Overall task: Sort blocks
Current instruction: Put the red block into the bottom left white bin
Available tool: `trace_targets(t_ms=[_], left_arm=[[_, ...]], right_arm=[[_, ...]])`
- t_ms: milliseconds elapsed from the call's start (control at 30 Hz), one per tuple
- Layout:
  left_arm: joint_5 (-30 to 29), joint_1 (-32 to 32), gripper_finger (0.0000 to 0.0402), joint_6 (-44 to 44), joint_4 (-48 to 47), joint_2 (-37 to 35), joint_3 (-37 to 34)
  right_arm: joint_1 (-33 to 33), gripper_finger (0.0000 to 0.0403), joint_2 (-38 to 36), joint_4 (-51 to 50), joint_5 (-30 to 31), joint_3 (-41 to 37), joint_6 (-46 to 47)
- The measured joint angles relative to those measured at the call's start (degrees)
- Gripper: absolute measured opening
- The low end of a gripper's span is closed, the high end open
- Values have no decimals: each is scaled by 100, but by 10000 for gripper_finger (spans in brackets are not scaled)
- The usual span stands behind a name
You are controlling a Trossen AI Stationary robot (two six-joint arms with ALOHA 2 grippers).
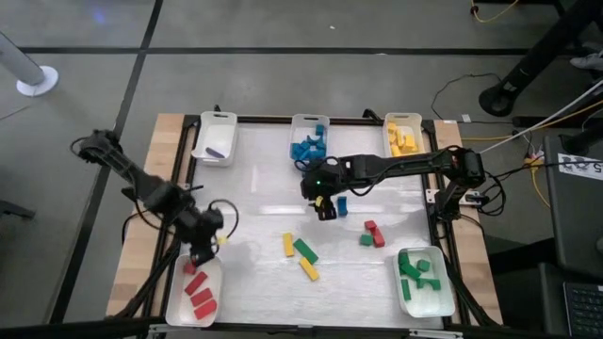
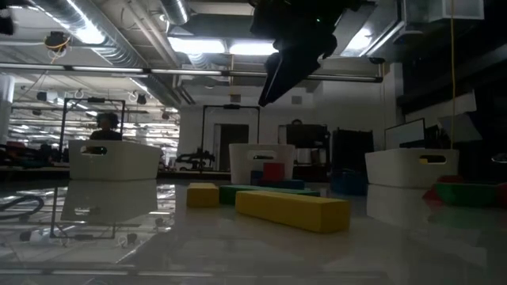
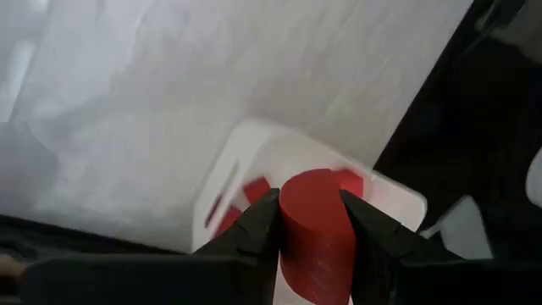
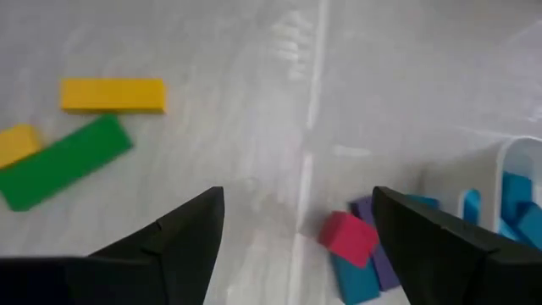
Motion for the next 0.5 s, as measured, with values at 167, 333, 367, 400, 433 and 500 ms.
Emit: trace_targets(t_ms=[167,333,367,400,433,500], left_arm=[[-4,-717,95,-883,636,27,-497],[-43,-1132,96,-1289,1290,32,-904],[-67,-1185,97,-1323,1377,46,-973],[-72,-1228,97,-1326,1461,55,-1045],[-71,-1267,97,-1320,1551,67,-1121],[-69,-1318,97,-1319,1646,76,-1258]], right_arm=[[0,298,0,24,-450,-1,422],[0,298,0,96,-952,-2,1241],[2,298,0,115,-967,-2,1366],[25,298,0,134,-969,-2,1468],[44,298,0,157,-956,-2,1558],[62,298,0,180,-935,-2,1589]])
